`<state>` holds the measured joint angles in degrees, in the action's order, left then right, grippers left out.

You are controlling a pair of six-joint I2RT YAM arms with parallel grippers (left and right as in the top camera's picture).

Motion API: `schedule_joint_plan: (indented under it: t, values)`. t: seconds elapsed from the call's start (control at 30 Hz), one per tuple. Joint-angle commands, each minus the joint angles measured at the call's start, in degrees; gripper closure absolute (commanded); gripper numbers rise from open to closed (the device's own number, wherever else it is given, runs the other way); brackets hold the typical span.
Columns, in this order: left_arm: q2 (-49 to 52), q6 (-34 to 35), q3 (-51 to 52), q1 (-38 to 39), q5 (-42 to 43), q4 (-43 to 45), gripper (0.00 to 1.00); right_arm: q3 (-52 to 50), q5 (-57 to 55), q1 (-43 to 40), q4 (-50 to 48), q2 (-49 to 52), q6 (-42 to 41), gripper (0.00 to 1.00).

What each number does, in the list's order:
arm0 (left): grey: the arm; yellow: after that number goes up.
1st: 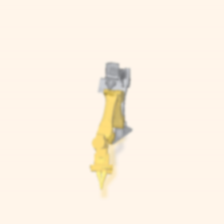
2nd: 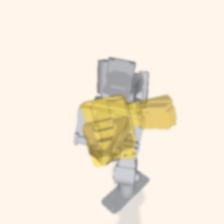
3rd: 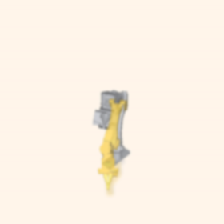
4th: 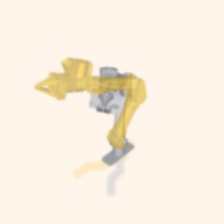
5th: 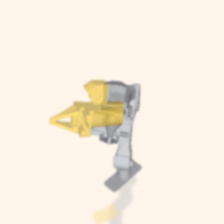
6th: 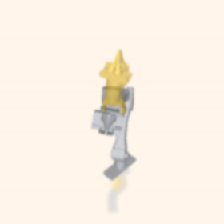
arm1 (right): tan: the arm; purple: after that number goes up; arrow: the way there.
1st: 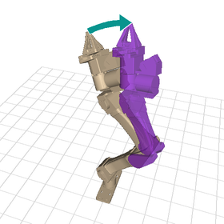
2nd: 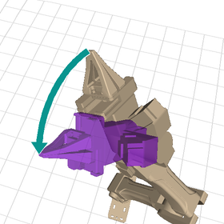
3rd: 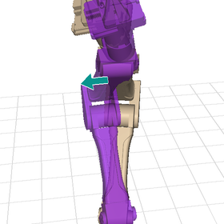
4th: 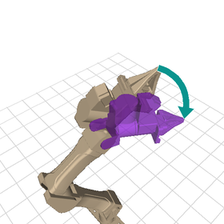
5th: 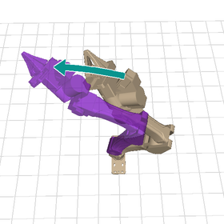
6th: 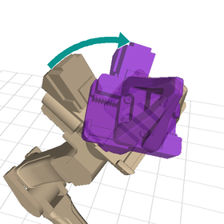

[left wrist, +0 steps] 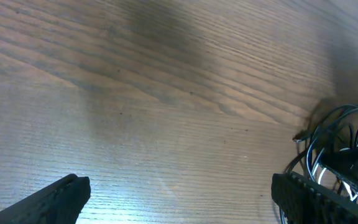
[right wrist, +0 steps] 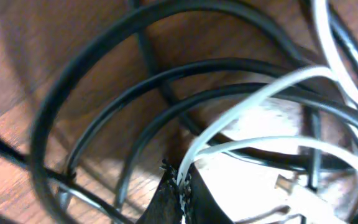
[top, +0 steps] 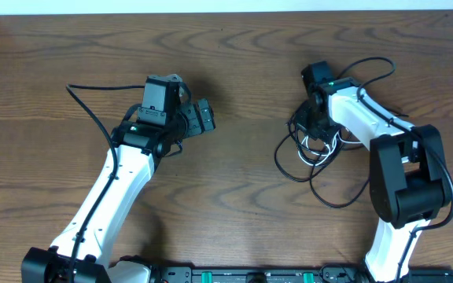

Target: Untangle cables

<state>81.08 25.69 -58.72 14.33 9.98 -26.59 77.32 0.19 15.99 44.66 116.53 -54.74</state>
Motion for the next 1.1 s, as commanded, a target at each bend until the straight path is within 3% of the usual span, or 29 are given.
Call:
schedule_joint_plan:
  t: [0.0, 0.13, 0.37, 0.73, 0.9, 0.97, 1.07]
  values:
    - [-0.6, -0.1, 0.0, -0.3, -0.5, 0.0, 0.0, -1.6, 3.6, 1.0, -2.1, 4.3, 6.1, 0.99]
    - [-0.6, -0.1, 0.0, -0.3, -0.5, 0.0, 0.0, -0.8, 8.6, 0.7, -3.1, 0.6, 14.9, 0.99]
    - [-0.6, -0.1, 0.0, -0.3, -0.5, 0.0, 0.0, -0.4, 17.0, 2.4, -3.6, -15.3, 26.3, 0.99]
    - [-0.6, -0.1, 0.0, -0.3, -0.5, 0.0, 0.0, -0.4, 22.6, 4.5, -5.1, -34.7, 31.2, 0.99]
    - [-0.6, -0.1, 0.0, -0.3, -0.5, 0.0, 0.0, -0.5, 20.8, 4.5, -4.4, -35.5, 33.3, 0.98]
    - [-0.6, -0.1, 0.0, -0.3, -0.5, 0.0, 0.0, -0.5, 20.7, 4.5, -3.5, -35.0, 31.8, 0.94]
    - [-0.6, -0.1, 0.0, -0.3, -0.5, 0.0, 0.0, -0.5, 21.0, 4.7, -2.6, -33.6, 30.4, 0.99]
